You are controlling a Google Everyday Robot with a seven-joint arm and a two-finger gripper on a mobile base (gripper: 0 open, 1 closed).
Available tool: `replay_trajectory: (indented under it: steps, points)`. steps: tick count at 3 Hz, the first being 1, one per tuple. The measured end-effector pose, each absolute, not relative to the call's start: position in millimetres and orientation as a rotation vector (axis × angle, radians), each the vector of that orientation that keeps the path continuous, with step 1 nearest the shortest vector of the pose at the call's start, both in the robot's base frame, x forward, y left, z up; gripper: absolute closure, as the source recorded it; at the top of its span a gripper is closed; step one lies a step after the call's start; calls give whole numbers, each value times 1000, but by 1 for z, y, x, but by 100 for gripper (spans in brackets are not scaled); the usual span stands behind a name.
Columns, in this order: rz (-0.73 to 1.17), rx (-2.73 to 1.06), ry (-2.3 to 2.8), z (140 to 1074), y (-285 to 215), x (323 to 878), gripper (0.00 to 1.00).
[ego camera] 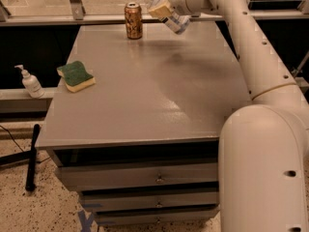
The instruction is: Move blue plastic bottle near orange can
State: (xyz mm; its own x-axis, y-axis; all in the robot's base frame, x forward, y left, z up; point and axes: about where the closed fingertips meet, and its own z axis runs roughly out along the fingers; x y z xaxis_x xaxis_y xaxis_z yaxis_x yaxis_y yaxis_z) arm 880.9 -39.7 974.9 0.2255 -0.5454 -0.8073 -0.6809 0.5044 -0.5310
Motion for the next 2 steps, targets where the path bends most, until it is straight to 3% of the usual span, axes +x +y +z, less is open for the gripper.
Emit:
replay_trajectory:
  steps: [2]
  points:
    - [70, -1343, 1436, 948, -24, 872, 100]
